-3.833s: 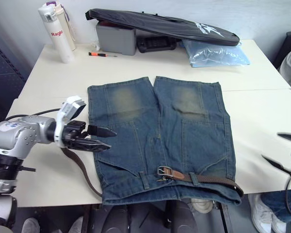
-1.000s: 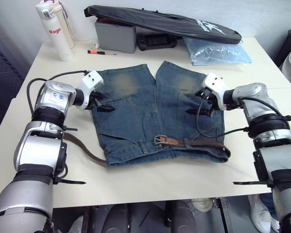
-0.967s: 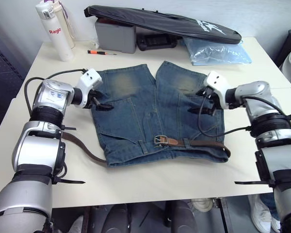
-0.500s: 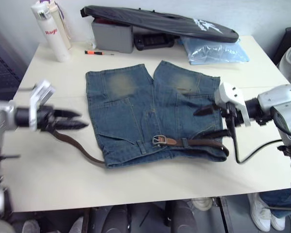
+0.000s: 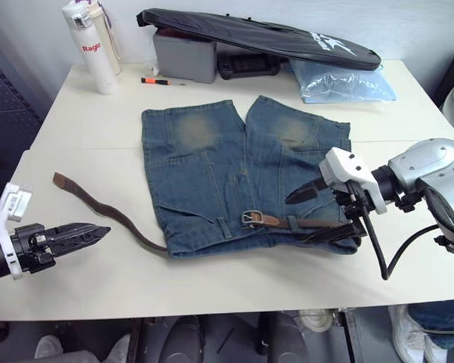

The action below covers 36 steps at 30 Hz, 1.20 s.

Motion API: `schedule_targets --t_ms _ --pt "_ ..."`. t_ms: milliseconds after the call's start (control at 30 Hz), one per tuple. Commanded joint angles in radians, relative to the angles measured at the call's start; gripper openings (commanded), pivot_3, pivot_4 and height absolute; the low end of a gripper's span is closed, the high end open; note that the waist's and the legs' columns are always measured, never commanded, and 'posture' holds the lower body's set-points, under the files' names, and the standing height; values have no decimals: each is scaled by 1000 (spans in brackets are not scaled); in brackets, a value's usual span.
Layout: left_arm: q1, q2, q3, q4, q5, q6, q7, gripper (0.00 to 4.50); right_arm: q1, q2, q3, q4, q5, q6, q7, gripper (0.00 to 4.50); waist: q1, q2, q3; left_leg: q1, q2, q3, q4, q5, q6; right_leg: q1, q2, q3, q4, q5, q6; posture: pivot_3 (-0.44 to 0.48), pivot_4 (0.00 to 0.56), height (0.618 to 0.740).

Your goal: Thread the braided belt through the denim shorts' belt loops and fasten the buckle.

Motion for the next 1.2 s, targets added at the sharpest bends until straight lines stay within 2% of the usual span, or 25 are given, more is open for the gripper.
schedule_targets --t_ms 33,100,133,233,333,367,400,433,467,600,667,833,1000,1067,1200 --pt "4 6 53 -31 -60 4 50 4474 -7 -7 -7 -14 19 -18 27 4500 0 0 0 0 0 0 0 0 0 0 0 0 0 0 0 0 150 740" --pt "24 -21 63 -53 -102 4 104 4474 -8 -7 1 -8 8 -26 25 4500 0 0 0 0 0 1 0 0 0 -1 0 1 0 0 -1 0 150 740" --pt "62 -62 58 -51 -194 4 158 4474 -8 -11 14 2 -23 -50 16 4500 0 0 0 0 0 1 0 0 0 -1 0 1 0 0 -1 0 150 740" --pt "176 -142 11 60 -482 4 429 4474 4 6 20 -18 -53 -81 -36 4500 -5 0 0 2 1 4 -1 -2 0 -2 0 5 0 0 -1 0 150 740" --pt "197 -180 4 132 -742 4 717 4474 45 12 10 -59 -50 -60 -89 4500 0 -5 -1 2 2 6 0 -2 -1 -5 2 7 1 0 -1 0 150 740" --pt "232 -164 -31 150 -888 -50 847 4474 58 12 7 -72 -51 -55 -103 4500 3 -6 -1 2 3 6 0 -2 -1 -4 2 7 2 0 -1 0 150 740" --pt "288 -132 -102 156 -1080 -170 1011 4474 71 13 4 -82 -51 -52 -117 4500 4 -7 -1 2 3 6 1 -2 -1 -4 2 7 2 0 -2 0 150 740" --pt "317 -120 -164 158 -1222 -282 1156 4474 83 15 -1 -93 -49 -50 -132 4500 5 -7 -1 2 3 6 2 -3 -1 -4 2 8 2 0 -2 0 150 740" --pt "336 -116 -209 152 -1304 -366 1253 4474 92 16 -4 -102 -48 -48 -143 4500 9 -7 -2 2 3 4 2 -4 -1 -4 1 10 2 0 -2 0 150 740" --pt "240 -206 -239 145 -1338 -524 1434 4474 119 12 -26 -119 -32 -52 -163 4500 22 -5 -1 8 1 5 2 -6 0 -3 1 17 2 1 -2 0 150 740" --pt "191 -207 -237 147 -1338 -550 1495 4474 125 9 -34 -106 -40 -74 -167 4500 29 -8 -2 10 2 14 2 -6 0 -2 3 17 0 0 -3 0 150 740" --pt "13 -230 -230 171 -1338 -679 1810 4474 107 20 -30 -39 -73 -129 -172 4500 27 -9 -2 11 4 16 1 -7 -1 -2 6 19 2 0 -4 0 150 740" --pt "-129 -274 -328 133 -1338 -733 2084 4474 96 33 -22 4 -99 -154 -193 4500 27 -9 -3 11 4 17 1 -7 -1 -2 6 20 1 1 -3 0 150 740" --pt "-177 -266 -345 159 -1338 -763 2196 4474 99 32 -21 13 -115 -160 -209 4500 27 -9 -3 11 4 18 1 -7 -1 -2 6 20 0 1 -3 0 150 740" --pt "-209 -151 -385 227 -1338 -762 2336 4474 104 45 -28 31 -134 -170 -245 4500 26 -11 -2 13 4 20 1 -7 -1 -2 6 23 0 1 -2 0 150 740"
